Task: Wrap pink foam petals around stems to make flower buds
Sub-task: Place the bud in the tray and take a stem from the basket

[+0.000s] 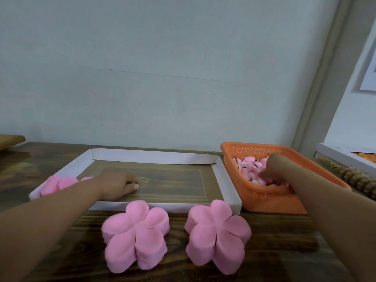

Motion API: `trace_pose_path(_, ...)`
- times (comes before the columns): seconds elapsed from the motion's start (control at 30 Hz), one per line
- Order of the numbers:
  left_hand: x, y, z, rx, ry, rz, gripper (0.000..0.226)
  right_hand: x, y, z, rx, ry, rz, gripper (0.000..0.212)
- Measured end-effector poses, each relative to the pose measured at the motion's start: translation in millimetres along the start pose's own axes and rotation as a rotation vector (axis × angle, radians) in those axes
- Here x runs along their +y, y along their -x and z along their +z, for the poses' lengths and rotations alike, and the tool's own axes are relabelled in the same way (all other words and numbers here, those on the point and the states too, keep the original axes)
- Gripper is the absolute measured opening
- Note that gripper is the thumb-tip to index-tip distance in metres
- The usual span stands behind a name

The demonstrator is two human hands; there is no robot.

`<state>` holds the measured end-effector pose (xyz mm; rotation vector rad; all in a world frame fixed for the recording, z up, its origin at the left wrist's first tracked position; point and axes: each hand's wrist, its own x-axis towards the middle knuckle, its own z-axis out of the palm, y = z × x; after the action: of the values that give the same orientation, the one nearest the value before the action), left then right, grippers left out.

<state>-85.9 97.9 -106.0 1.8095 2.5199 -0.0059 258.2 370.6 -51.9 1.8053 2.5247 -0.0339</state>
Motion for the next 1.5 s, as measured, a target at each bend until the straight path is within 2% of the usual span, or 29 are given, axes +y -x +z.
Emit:
trace_pose_path(0.07, 3.9, 5.4, -5.3, 0.087, 0.036, -0.005, 0.039, 1.1, 7.2, -4.4, 0.056, -0.038, -0.001, 0.011)
trace_pose_path(0.17, 10.3, 18.7, -21.3, 0.224, 0.126, 0.02, 0.041, 4.8, 18.9, -12.2, 0.218, -0.106, 0.002, 0.021)
trace_pose_path(0.27, 20.7, 40.4, -37.3, 0.088, 0.289, 0.093, 0.039, 3.6, 29.6, -20.4, 0.352, -0.198, -0.022, 0.029)
trace_pose_path(0.37, 34.5, 56.4, -37.0, -0.028, 0.239, 0.165, 0.045, -4.6, 40.3, -29.2, 0.414, -0.262, -0.037, 0.026)
trace_pose_path(0.63, 51.3, 73.1, -30.8, 0.092, 0.173, 0.251, 0.028, -13.5, 55.1, -34.2, 0.506, -0.212, -0.118, 0.029)
trace_pose_path(0.8, 55.0, 79.7, -28.2, 0.154, 0.172, 0.282, 0.004, -12.1, 57.1, -32.4, 0.532, -0.22, -0.125, 0.029)
trace_pose_path(0.97, 58.5, 81.2, -27.4, 0.158, 0.191, 0.283, 0.021, -9.2, 57.7, -27.6, 0.536, -0.214, -0.113, 0.028)
trace_pose_path(1.17, 60.9, 79.2, -27.1, 0.2, 0.135, 0.304, 0.003, -6.8, 59.9, -24.8, 0.496, -0.227, -0.112, 0.026)
trace_pose_path(1.4, 60.8, 84.5, -31.9, 0.176, 0.118, 0.299, 0.017, -5.0, 62.7, -26.2, 0.499, -0.228, -0.127, 0.026)
trace_pose_path(1.5, 60.5, 83.9, -33.2, 0.133, 0.074, 0.268, 0.011, -5.7, 64.3, -23.6, 0.491, -0.229, -0.129, 0.026)
